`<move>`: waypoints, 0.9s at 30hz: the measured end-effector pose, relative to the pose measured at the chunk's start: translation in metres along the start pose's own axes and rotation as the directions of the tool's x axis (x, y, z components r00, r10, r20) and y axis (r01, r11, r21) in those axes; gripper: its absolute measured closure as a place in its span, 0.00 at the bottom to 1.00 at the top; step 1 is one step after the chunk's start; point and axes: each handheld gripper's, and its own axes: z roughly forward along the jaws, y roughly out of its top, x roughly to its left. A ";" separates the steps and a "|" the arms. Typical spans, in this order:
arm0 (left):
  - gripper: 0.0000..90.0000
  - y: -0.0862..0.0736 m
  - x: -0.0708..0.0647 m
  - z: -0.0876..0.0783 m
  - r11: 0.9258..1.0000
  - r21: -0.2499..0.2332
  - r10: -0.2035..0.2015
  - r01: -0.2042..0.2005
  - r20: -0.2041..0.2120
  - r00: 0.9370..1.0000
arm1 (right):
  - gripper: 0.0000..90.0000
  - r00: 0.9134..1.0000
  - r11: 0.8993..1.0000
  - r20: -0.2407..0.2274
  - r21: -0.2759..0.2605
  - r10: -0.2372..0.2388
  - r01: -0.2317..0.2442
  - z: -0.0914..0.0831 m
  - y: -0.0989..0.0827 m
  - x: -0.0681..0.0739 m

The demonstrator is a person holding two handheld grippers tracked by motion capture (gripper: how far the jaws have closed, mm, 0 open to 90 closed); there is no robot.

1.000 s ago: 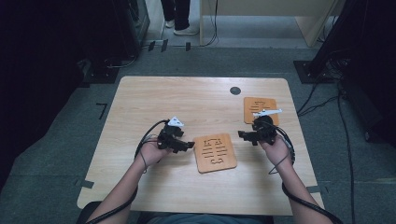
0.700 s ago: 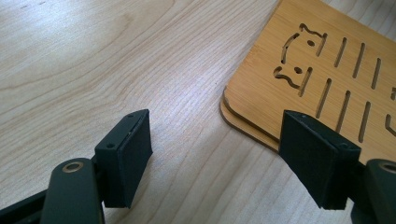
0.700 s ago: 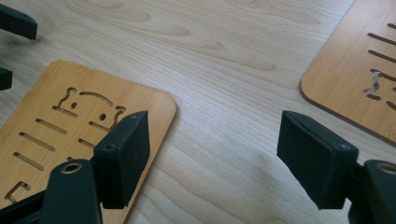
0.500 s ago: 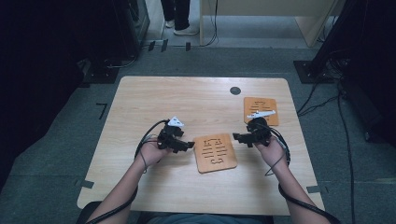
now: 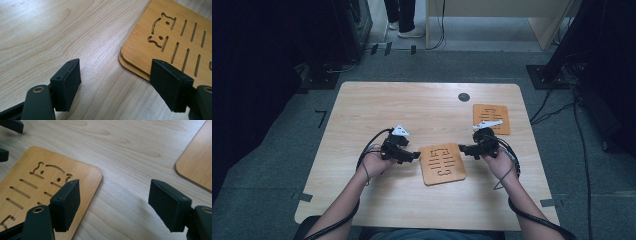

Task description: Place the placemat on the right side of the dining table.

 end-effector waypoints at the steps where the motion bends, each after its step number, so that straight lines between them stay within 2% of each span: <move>1: 0.27 0.000 0.000 0.000 1.000 0.000 0.000 0.000 -0.001 1.000 | 0.29 1.000 1.000 0.000 0.002 0.001 -0.001 0.001 0.000 0.001; 27: 0.25 -0.002 -0.001 0.004 1.000 0.004 0.025 -0.025 -0.020 0.999 | 0.29 0.998 0.997 -0.006 0.036 -0.070 0.070 0.019 -0.007 0.009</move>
